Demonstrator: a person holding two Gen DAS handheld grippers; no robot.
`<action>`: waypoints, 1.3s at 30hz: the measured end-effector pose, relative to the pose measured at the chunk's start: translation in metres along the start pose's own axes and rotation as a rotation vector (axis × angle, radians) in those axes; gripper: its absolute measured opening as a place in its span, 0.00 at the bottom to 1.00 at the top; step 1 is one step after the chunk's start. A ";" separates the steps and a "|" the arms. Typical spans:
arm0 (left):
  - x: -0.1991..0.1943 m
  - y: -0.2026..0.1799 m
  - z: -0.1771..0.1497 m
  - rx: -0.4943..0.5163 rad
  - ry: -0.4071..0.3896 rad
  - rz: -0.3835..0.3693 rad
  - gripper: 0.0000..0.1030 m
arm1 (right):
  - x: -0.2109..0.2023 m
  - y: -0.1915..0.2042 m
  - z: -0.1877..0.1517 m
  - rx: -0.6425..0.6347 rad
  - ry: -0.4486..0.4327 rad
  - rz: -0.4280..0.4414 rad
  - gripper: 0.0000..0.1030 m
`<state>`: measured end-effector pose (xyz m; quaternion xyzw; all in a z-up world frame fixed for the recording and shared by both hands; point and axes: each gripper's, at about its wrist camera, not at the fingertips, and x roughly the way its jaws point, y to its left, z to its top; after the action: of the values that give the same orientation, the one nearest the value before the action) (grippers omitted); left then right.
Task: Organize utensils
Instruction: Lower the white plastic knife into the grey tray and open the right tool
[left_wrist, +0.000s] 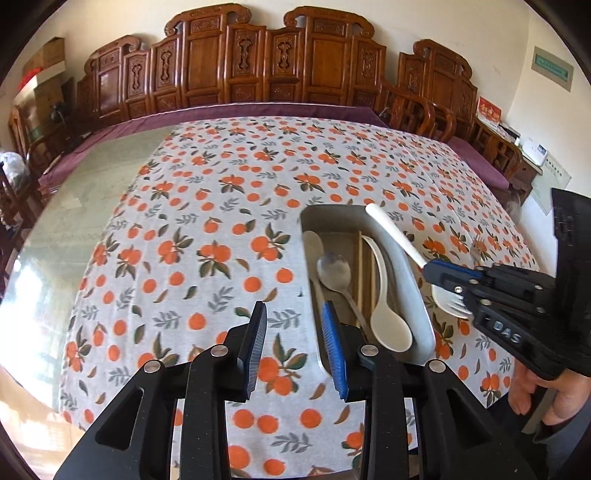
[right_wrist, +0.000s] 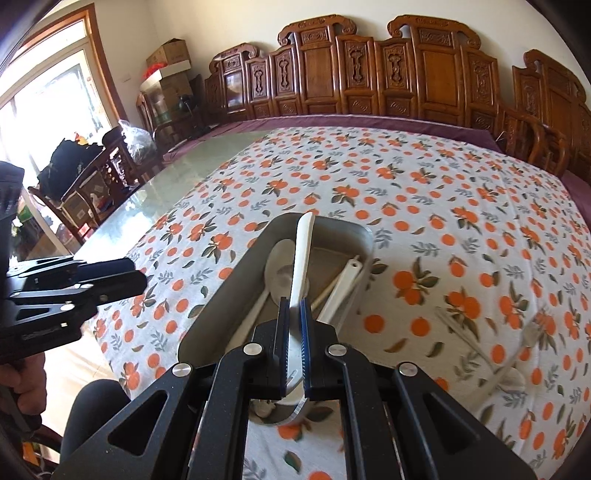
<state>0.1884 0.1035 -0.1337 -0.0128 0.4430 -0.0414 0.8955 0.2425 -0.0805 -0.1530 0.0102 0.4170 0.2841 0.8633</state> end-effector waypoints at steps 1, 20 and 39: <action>-0.002 0.002 -0.001 -0.002 -0.003 0.002 0.28 | 0.004 0.002 0.001 0.003 0.007 0.001 0.07; -0.002 0.023 -0.009 -0.016 0.006 0.028 0.67 | 0.063 0.003 0.004 0.070 0.113 -0.019 0.07; 0.000 -0.010 -0.005 0.011 -0.009 0.007 0.74 | -0.009 -0.052 -0.003 0.054 0.001 -0.059 0.08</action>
<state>0.1839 0.0931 -0.1366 -0.0066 0.4386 -0.0403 0.8977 0.2614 -0.1293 -0.1618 0.0212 0.4251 0.2471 0.8705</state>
